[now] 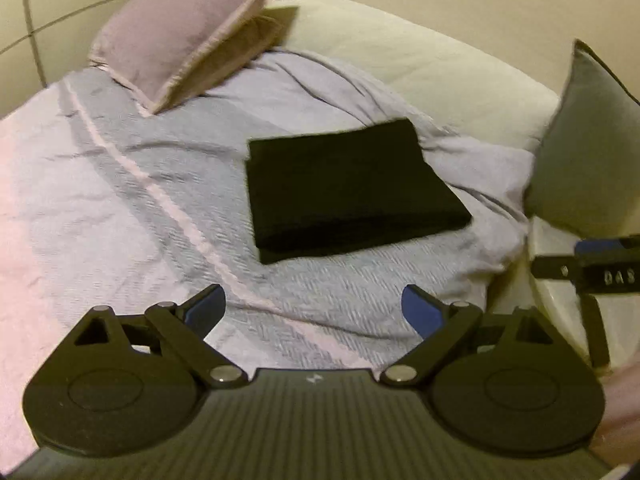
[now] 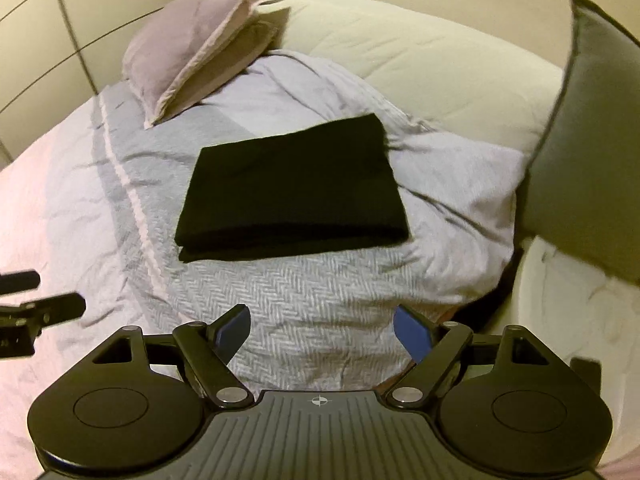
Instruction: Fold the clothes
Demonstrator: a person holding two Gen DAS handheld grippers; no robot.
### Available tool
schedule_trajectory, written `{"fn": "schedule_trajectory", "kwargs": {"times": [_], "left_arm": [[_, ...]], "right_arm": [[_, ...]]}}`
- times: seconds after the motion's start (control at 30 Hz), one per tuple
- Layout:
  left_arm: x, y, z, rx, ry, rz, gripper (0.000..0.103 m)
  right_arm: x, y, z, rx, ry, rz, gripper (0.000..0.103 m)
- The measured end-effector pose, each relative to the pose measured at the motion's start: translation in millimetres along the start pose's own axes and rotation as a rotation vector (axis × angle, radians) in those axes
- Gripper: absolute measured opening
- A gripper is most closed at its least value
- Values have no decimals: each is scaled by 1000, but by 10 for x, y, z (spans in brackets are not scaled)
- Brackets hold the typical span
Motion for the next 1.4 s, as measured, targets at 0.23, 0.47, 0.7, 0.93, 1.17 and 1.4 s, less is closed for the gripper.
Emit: {"fn": "schedule_trajectory", "kwargs": {"times": [0.23,0.47,0.7,0.93,1.17,1.4], "left_arm": [[-6,-230,-6,-21,35,60,98],[10,-467,-63,-10,45,83,98],[119,-588,-159,-44,82,83,98],[156,-621,-167,-48,88,104,98],[255,-644,-251,-45,140,105,98],[291,-664,-260,-51,152,103,98]], "right_arm": [[-35,-69,40,-52,18,33,82],[-23,-184,-47,-35,31,76,82],[-28,-265,-117,-31,43,82,82],[-14,-344,-115,-25,52,80,82],[40,-337,-153,-31,76,79,82],[50,-306,-170,-40,85,80,82]]}}
Point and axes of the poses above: each gripper's, at about its wrist camera, not at the fingertips, and x roughly the way its jaws point, y to its left, z to its top, the point moved 6 cm from there along x, roughly the way its jaws point, and after that the axes turned 6 degrees about y, right-handed, at the moved point
